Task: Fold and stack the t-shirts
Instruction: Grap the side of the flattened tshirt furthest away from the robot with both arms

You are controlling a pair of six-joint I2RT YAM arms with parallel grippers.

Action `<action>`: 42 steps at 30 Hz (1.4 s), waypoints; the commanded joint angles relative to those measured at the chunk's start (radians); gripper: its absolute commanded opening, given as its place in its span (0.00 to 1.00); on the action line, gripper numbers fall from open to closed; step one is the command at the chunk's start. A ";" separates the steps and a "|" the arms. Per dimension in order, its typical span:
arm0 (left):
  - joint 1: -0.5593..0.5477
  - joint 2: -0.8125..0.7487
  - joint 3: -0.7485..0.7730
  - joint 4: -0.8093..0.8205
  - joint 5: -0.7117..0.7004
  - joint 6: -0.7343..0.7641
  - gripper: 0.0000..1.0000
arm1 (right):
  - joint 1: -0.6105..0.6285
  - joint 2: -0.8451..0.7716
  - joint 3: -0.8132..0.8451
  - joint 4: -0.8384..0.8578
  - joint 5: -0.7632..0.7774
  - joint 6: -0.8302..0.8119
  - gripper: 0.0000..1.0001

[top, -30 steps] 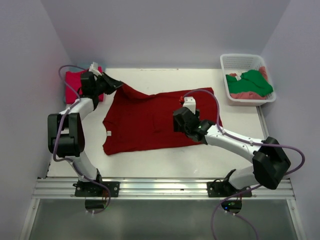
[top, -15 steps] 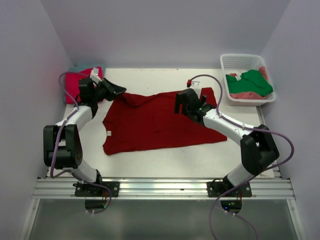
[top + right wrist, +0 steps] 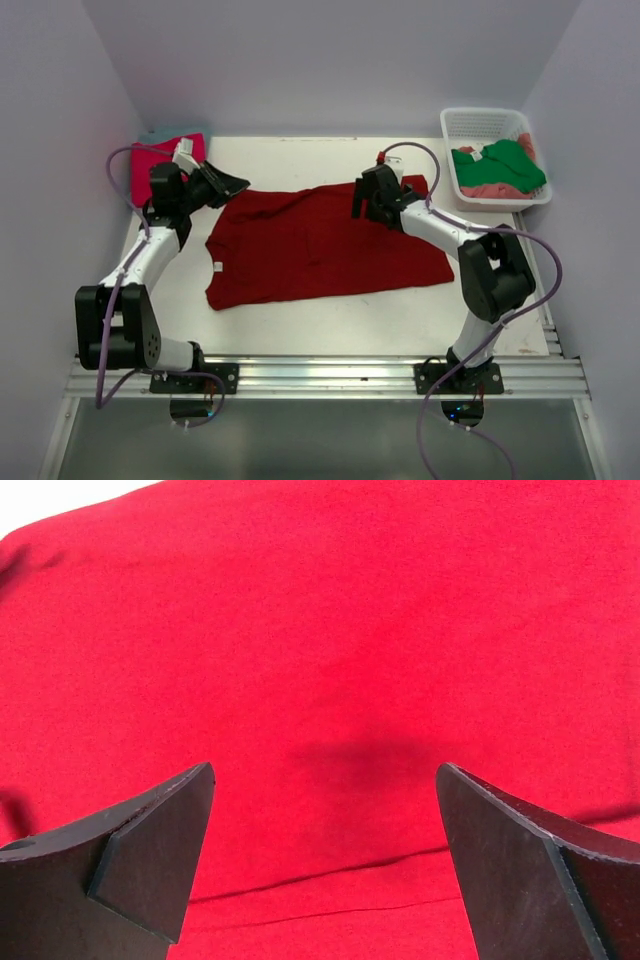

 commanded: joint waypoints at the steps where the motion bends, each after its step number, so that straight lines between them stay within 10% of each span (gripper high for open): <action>1: -0.002 0.035 0.016 -0.070 -0.119 0.120 0.19 | 0.004 -0.052 -0.002 0.072 -0.130 -0.028 0.96; 11: -0.005 0.231 0.085 -0.140 -0.373 0.179 0.44 | 0.027 -0.226 -0.132 0.075 -0.279 -0.088 0.99; 23: -0.011 0.469 0.174 -0.160 -0.450 0.159 0.46 | 0.061 -0.350 -0.244 0.045 -0.249 -0.100 0.99; 42: -0.077 0.350 0.147 -0.258 -0.660 0.226 0.46 | 0.062 -0.347 -0.272 0.049 -0.248 -0.089 0.99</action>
